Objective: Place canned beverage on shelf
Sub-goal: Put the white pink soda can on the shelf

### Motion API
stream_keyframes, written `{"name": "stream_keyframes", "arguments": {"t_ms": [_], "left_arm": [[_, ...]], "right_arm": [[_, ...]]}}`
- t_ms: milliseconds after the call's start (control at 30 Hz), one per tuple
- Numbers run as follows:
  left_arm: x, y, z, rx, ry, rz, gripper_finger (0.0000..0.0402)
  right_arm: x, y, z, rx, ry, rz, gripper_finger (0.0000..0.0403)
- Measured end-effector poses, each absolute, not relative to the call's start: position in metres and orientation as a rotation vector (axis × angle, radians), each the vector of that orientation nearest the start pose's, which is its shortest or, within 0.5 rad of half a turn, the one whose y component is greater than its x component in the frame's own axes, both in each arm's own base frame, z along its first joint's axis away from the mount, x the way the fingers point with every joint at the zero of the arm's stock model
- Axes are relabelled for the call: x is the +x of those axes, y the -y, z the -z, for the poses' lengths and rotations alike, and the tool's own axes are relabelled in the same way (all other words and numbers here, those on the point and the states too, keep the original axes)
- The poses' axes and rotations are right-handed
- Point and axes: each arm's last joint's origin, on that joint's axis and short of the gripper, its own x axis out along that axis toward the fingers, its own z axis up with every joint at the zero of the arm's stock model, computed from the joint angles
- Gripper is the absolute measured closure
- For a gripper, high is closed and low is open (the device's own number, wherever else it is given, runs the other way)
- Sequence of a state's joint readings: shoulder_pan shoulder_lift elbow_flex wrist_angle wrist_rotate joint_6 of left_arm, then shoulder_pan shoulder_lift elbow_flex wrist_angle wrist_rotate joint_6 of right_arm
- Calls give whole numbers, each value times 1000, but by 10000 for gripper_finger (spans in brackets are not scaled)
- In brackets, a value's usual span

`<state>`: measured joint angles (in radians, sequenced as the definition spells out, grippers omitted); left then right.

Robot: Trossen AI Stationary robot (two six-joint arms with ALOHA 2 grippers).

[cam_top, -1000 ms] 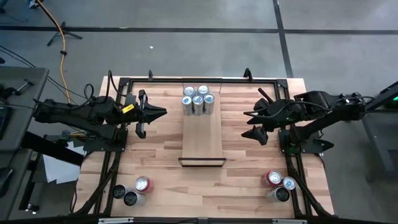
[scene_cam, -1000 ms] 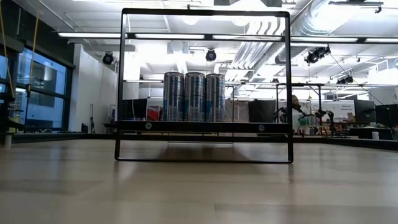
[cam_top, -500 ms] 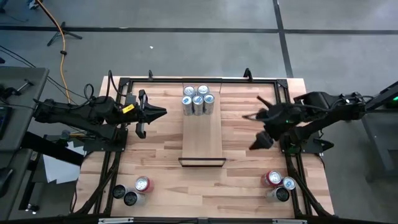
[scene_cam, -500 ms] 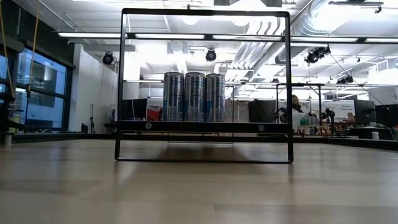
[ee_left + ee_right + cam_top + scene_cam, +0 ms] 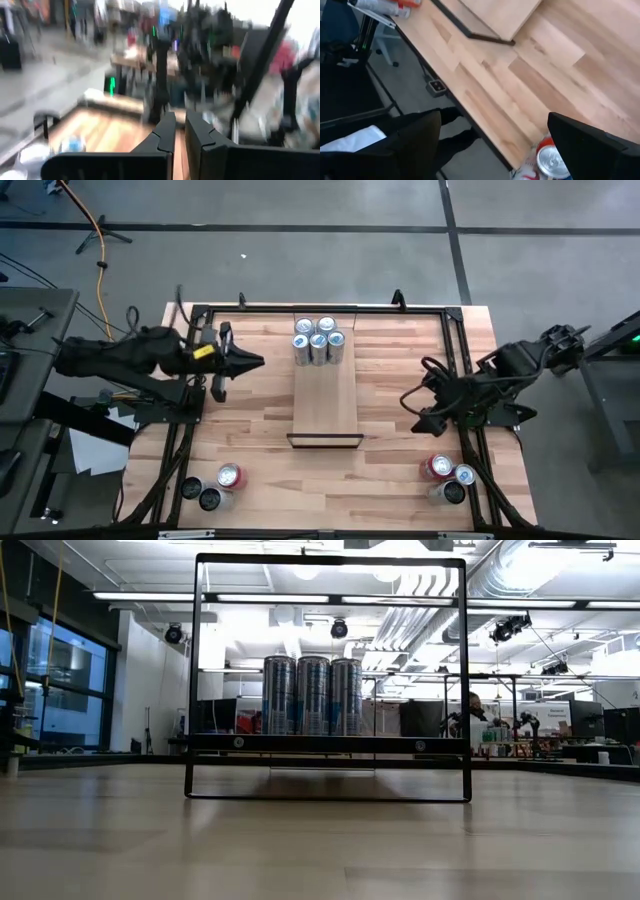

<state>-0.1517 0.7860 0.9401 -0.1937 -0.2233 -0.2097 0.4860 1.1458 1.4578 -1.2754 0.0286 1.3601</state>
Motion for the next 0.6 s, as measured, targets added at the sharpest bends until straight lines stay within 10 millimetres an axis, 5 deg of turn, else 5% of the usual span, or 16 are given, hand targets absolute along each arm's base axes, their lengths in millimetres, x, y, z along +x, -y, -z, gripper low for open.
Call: {"name": "stream_keyframes", "arguments": {"t_ms": [133, 333, 600], "left_arm": [[166, 26, -404, -193, -238, -55, 369], [165, 39, -431, -228, -443, -25, 276], [156, 55, -423, -399, -732, 65, 145]], "right_arm": [[163, -78, -397, 934, -999, 292, 50], [167, -69, -397, 875, -977, 295, 50], [171, -59, -397, 839, -959, 309, 50]]}}
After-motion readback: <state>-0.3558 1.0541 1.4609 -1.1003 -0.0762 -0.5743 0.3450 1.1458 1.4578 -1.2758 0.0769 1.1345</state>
